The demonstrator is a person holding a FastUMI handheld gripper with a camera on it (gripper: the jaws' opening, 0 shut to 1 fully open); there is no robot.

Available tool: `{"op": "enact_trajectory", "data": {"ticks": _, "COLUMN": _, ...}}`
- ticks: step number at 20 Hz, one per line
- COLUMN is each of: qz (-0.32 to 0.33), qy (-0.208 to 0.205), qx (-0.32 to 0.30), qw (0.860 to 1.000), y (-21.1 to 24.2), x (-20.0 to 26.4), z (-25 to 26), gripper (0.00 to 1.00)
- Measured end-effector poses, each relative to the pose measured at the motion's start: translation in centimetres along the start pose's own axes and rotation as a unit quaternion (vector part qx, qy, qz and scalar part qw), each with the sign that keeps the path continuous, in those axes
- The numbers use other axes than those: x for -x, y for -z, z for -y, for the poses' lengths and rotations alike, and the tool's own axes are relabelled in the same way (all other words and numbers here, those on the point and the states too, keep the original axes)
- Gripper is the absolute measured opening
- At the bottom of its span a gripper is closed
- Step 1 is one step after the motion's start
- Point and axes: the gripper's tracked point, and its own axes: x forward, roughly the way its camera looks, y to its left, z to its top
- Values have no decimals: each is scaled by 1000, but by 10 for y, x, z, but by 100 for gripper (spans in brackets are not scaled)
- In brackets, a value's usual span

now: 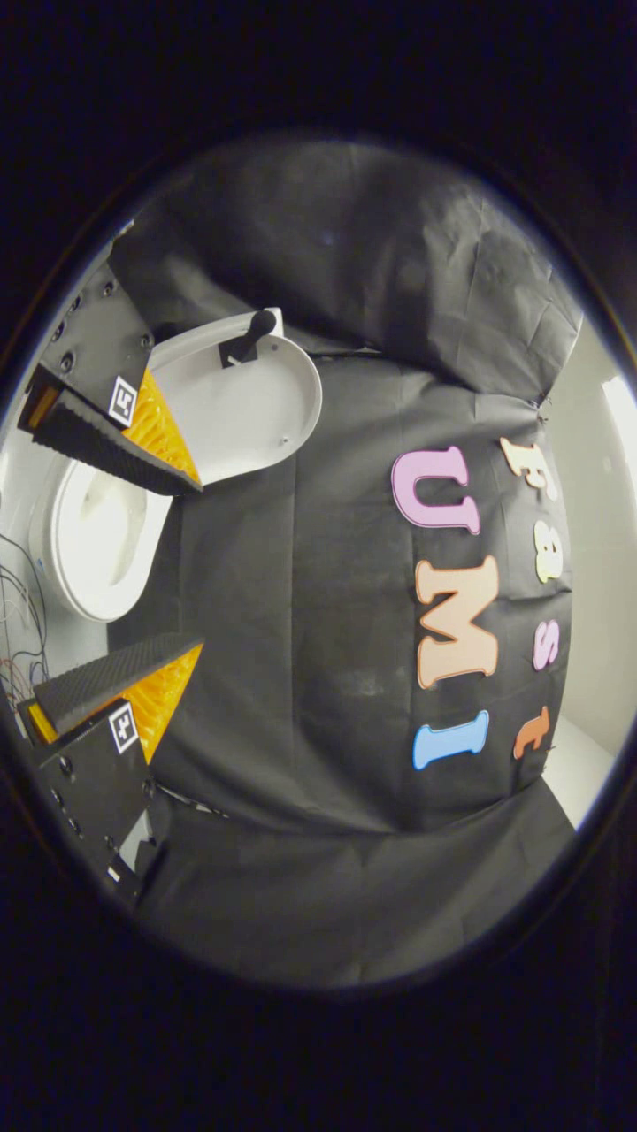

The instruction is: Open the toilet lid.

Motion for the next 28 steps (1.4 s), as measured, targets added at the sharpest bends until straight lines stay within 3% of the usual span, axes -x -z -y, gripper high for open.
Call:
{"op": "enact_trajectory", "data": {"ticks": 4, "qz": 29, "qy": -6, "qx": -27, "qw": 999, "y": -6, "x": -29, "z": -31, "gripper": 97}}
{"op": "enact_trajectory", "data": {"ticks": 7, "qz": 50, "qy": 20, "qx": -82, "qw": 995, "y": 1, "x": -47, "z": -53, "gripper": 97}}
{"op": "enact_trajectory", "data": {"ticks": 14, "qz": 45, "qy": 86, "qx": -242, "qw": 965, "y": 75, "x": -64, "z": -104, "gripper": 95}}
{"op": "enact_trajectory", "data": {"ticks": 17, "qz": 11, "qy": 133, "qx": -313, "qw": 940, "y": 125, "x": -67, "z": -106, "gripper": 96}}
{"op": "enact_trajectory", "data": {"ticks": 21, "qz": -41, "qy": 169, "qx": -399, "qw": 900, "y": 190, "x": -65, "z": -114, "gripper": 84}}
{"op": "enact_trajectory", "data": {"ticks": 28, "qz": -49, "qy": 243, "qx": -503, "qw": 828, "y": 257, "x": -46, "z": -100, "gripper": 84}}
